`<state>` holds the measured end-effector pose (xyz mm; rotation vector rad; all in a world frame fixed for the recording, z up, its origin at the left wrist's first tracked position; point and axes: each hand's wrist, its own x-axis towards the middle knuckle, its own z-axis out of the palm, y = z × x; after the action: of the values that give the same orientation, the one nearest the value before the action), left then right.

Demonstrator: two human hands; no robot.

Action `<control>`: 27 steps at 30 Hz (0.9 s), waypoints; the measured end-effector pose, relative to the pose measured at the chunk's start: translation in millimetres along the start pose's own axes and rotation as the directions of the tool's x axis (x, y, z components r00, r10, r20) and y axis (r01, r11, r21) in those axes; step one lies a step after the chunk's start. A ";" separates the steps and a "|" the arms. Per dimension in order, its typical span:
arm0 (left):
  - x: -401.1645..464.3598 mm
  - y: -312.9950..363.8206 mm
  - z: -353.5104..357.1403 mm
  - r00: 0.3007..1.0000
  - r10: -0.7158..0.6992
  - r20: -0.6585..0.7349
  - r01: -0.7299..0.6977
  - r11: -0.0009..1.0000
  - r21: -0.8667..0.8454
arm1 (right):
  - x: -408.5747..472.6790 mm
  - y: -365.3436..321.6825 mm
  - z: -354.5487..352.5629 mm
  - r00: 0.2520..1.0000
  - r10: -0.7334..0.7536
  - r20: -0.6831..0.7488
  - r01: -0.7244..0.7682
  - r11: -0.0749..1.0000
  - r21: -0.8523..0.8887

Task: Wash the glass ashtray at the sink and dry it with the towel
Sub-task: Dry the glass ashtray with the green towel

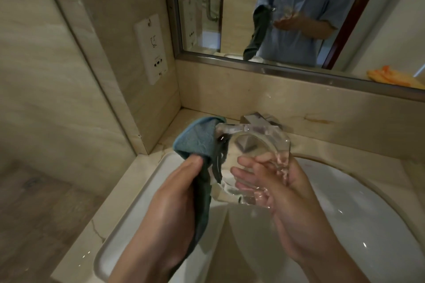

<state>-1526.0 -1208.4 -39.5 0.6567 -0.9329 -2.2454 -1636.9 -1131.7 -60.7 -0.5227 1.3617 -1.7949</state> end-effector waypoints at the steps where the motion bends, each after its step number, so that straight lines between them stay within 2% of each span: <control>1: -0.3 0.7 -1.7 1.000 -0.004 0.008 0.004 1.000 -0.006 | -0.4 1.4 0.2 1.000 -0.002 0.007 0.002 1.000 0.027; 4: 3.9 2.0 -8.7 0.998 0.042 -0.047 -0.035 0.988 0.149 | -3.5 6.6 3.0 0.998 -0.056 0.019 0.054 0.997 0.061; 6: 6.0 0.3 -10.8 0.996 0.036 -0.086 -0.021 0.985 0.172 | -4.8 11.5 5.8 0.993 -0.116 -0.007 0.116 0.988 0.104; 13: 5.8 -3.2 -2.2 0.999 -0.042 0.011 0.041 0.997 0.062 | -5.3 17.0 8.6 0.963 -0.263 -0.052 0.268 0.952 0.147; 19: 7.2 -9.9 10.5 0.986 -0.138 -0.089 0.134 0.990 -0.050 | -8.4 22.3 17.6 0.950 -0.278 -0.141 0.301 0.936 0.184; 23: 2.5 -23.5 12.2 0.970 -0.240 -0.040 0.231 0.961 -0.155 | -4.5 15.4 26.5 0.930 -0.237 -0.279 0.334 0.861 0.382; 27: -2.9 -31.0 17.6 0.994 -0.076 -0.083 0.072 0.996 -0.047 | 1.1 5.3 35.8 0.945 -0.185 -0.269 0.296 0.832 0.470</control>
<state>-1545.9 -1181.1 -51.1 0.7717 -0.8285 -2.2771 -1609.6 -1154.5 -53.9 -0.2234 0.9178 -2.3730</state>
